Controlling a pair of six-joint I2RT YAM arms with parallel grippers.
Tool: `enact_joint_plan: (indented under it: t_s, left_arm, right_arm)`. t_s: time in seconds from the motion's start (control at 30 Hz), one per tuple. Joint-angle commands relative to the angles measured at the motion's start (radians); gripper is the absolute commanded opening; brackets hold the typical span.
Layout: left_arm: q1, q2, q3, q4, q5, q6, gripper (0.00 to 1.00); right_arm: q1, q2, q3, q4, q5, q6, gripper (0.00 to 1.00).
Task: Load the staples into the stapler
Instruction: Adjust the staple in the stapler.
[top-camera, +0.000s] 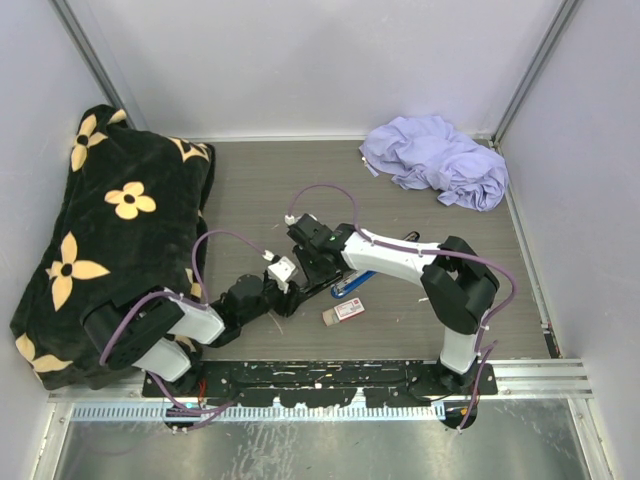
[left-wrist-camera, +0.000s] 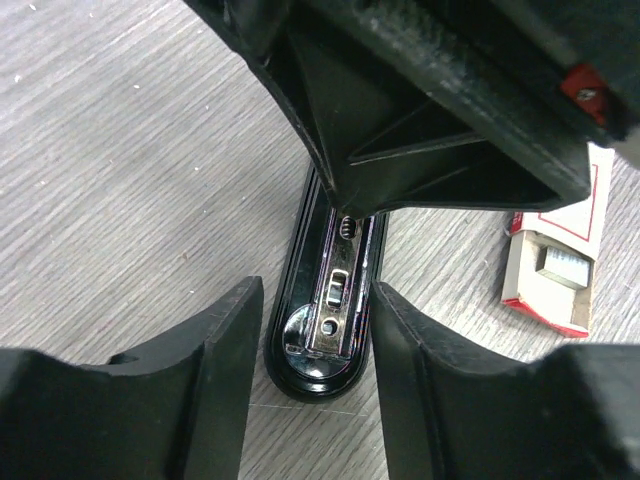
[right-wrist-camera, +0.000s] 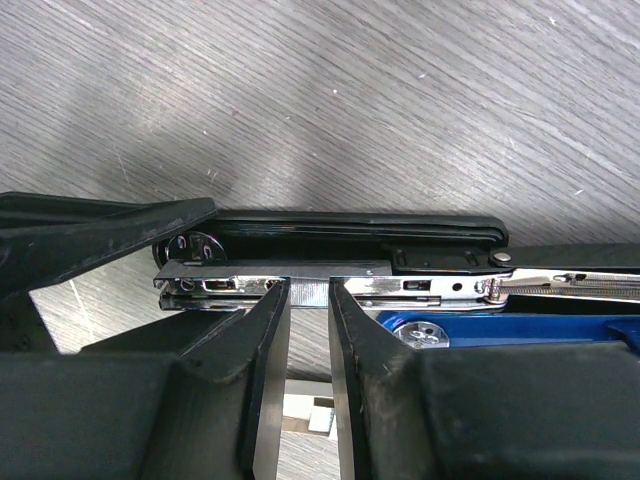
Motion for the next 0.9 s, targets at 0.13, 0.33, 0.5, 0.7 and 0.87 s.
enact_joint_plan:
  t_s: [0.13,0.33,0.5,0.7,0.87]
  left_arm:
    - [-0.003,-0.115,0.015,-0.063,0.027,0.049,0.42]
    - [-0.003,-0.078,0.034,-0.077,0.053,0.047,0.47]
    - [-0.004,-0.055,0.045,-0.081,0.043,0.059,0.5]
    - [-0.004,-0.05,0.051,-0.09,0.058,0.056,0.37]
    - [-0.004,-0.043,0.055,-0.094,0.065,0.058,0.31]
  right_arm:
    - [-0.006,-0.064,0.05,-0.024,0.002,-0.012,0.28]
    - [-0.007,-0.072,0.05,-0.027,-0.008,-0.014,0.28]
    - [-0.008,-0.085,0.048,-0.03,-0.006,-0.012,0.28]
    - [-0.009,-0.069,0.053,-0.028,-0.032,-0.017,0.28]
    - [-0.009,-0.048,0.05,-0.02,-0.056,-0.02,0.28]
